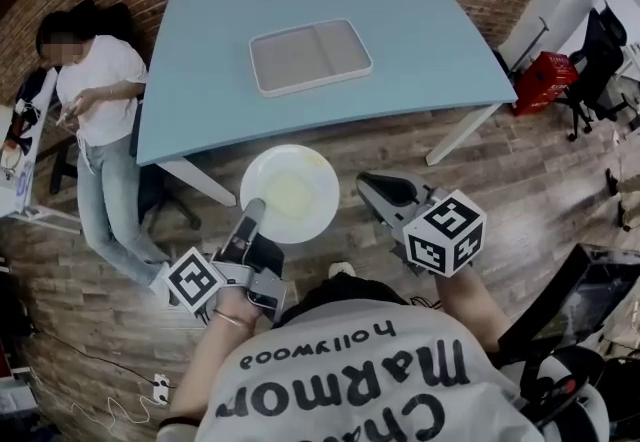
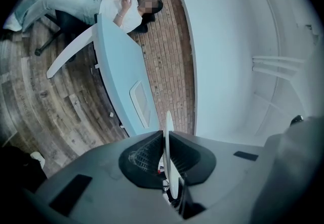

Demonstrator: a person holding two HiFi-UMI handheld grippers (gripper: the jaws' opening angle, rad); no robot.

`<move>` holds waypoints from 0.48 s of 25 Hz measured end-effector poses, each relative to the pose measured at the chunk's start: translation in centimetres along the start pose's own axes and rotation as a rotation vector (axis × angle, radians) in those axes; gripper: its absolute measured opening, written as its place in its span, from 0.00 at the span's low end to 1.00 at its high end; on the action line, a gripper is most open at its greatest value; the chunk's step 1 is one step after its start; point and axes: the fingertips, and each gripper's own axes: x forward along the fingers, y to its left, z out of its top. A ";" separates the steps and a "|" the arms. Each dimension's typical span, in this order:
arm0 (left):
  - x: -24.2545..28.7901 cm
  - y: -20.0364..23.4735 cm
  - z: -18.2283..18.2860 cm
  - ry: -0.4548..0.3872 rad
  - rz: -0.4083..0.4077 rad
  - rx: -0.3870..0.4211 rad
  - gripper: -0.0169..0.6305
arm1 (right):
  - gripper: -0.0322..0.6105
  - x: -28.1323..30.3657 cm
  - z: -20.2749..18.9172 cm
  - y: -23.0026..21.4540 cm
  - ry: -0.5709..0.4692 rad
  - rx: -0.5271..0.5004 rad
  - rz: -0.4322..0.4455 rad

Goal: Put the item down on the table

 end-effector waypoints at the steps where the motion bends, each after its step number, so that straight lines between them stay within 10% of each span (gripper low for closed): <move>1: 0.3 0.0 0.2 -0.003 -0.001 0.002 0.06 | 0.08 0.3 0.1 -0.2 0.003 -0.003 0.008; 12: 3.0 0.9 1.4 -0.040 0.020 -0.006 0.06 | 0.08 3.1 0.6 -2.8 0.033 -0.008 0.064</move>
